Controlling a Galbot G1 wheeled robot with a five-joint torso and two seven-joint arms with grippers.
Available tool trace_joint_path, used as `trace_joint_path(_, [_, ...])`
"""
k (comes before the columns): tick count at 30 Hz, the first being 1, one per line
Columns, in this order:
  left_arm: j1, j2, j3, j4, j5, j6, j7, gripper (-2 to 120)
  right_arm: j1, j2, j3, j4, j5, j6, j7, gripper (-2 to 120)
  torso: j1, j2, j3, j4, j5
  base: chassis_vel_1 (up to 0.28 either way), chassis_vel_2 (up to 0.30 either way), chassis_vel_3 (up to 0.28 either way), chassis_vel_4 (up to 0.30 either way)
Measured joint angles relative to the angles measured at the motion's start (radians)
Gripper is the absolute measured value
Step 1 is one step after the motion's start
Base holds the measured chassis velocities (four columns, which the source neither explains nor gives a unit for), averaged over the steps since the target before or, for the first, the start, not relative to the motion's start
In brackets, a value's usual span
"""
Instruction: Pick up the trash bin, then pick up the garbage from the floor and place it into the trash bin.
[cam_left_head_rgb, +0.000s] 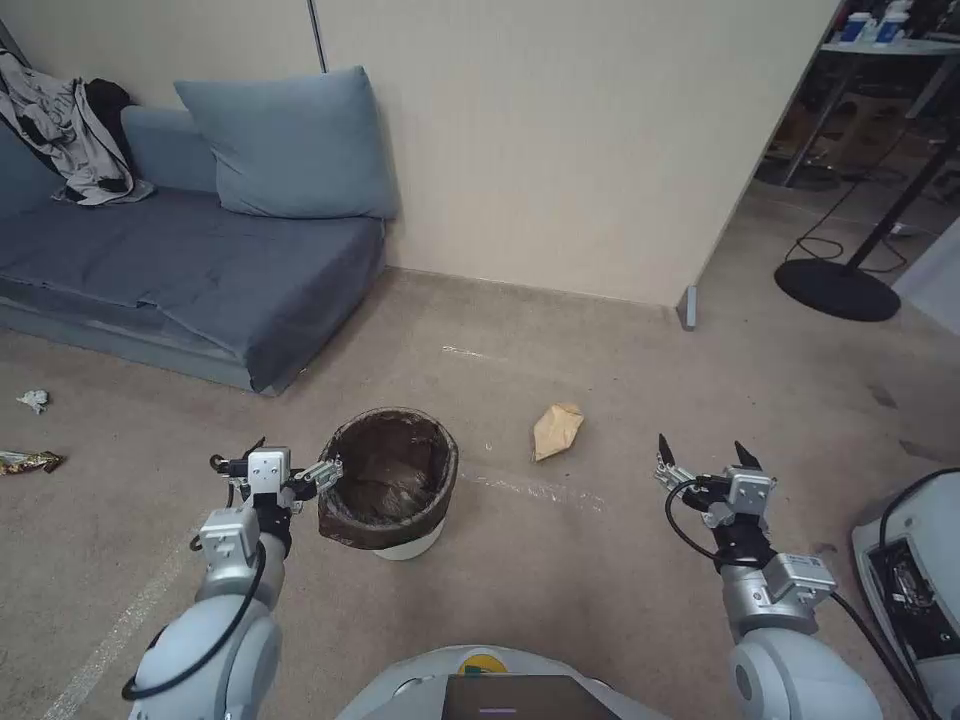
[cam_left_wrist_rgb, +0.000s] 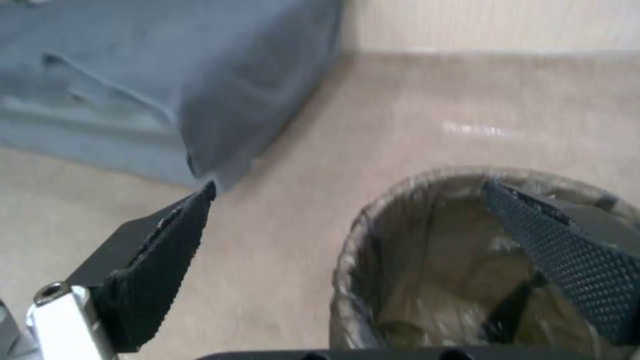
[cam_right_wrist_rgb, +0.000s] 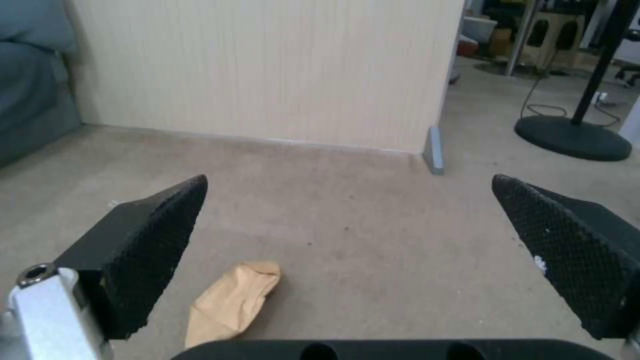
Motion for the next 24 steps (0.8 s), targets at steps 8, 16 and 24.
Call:
trace_joint_path(8, [-0.122, 0.049, 0.034, 0.086, -0.103, 0.13, -0.061, 100, 0.01, -0.017, -0.007, 0.012, 0.019, -0.054, 0.042, 100, 0.0, 0.0, 0.0, 0.0001, 0.0, 0.0, 0.0, 0.0, 0.0])
trace_joint_path(16, [-0.147, 0.055, 0.059, 0.127, -0.104, 0.18, -0.049, 100, 0.019, -0.011, -0.003, 0.016, 0.02, -0.075, 0.051, 100, 0.0, 0.0, 0.0, 0.0001, 0.0, 0.0, 0.0, 0.0, 0.0])
trace_joint_path(24, [-0.161, 0.05, 0.062, 0.185, -0.096, 0.205, -0.056, 100, 0.02, 0.006, -0.005, 0.008, 0.008, -0.074, 0.052, 100, 0.0, 0.0, 0.0, 0.0001, 0.0, 0.0, 0.0, 0.0, 0.0])
